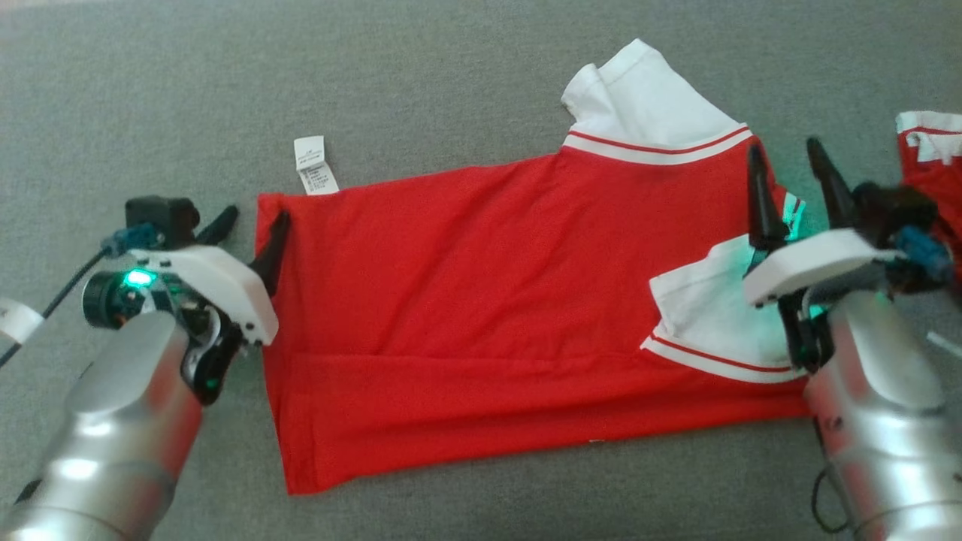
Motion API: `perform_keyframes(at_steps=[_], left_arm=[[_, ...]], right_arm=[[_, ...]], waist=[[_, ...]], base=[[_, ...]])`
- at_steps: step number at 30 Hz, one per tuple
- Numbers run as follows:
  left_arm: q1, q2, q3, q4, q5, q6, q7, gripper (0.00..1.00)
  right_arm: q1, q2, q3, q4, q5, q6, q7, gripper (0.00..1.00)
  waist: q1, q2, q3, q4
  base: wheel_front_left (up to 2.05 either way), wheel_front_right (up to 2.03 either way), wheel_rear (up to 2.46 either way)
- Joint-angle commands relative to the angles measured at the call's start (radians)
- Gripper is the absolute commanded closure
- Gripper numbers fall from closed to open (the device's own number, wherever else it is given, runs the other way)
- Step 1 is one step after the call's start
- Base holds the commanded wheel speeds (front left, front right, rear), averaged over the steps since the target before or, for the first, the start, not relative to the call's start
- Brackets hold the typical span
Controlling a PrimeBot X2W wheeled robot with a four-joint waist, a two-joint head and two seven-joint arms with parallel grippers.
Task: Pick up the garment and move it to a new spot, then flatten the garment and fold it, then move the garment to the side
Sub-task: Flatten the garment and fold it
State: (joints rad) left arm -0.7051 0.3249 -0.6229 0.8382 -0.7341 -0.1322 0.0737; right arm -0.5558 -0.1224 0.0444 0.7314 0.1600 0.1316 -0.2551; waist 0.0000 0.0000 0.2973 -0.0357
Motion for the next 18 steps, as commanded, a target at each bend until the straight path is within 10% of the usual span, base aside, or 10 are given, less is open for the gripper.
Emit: perform_keyframes(at_steps=[1, 8, 10, 11, 18], left_arm=[[-0.062, 0.029, 0.016, -0.015, -0.027, 0.002, -0.02, 0.0], [-0.084, 0.016, -0.075, -0.006, -0.091, 0.002, -0.026, 0.08], [-0.082, 0.008, -0.111, -0.014, -0.128, 0.002, 0.007, 0.84], [-0.082, 0.004, -0.127, -0.024, -0.15, 0.002, 0.024, 1.0], [-0.135, 0.013, -0.203, -0.058, -0.196, 0.002, -0.038, 1.0]], right_arm=[[-0.055, -0.014, 0.027, -0.019, 0.007, -0.001, -0.007, 0.0], [-0.134, -0.031, 0.061, 0.031, -0.001, -0.001, -0.007, 0.0], [-0.166, -0.036, 0.074, 0.064, -0.005, -0.001, 0.007, 0.0], [-0.186, -0.037, 0.078, 0.087, -0.003, -0.001, 0.03, 0.0], [-0.358, -0.075, 0.103, 0.221, -0.01, -0.001, 0.16, 0.0]], waist=[[0.0, 0.0, 0.01, 0.007], [0.0, 0.0, 0.026, 0.024], [0.0, 0.0, 0.031, 0.032], [0.0, 0.0, 0.034, 0.038], [0.0, 0.0, 0.067, 0.113]], base=[[0.0, 0.0, 0.0], [0.0, 0.0, 0.0], [0.0, 0.0, 0.0], [0.0, 0.0, 0.0], [0.0, 0.0, 0.0]])
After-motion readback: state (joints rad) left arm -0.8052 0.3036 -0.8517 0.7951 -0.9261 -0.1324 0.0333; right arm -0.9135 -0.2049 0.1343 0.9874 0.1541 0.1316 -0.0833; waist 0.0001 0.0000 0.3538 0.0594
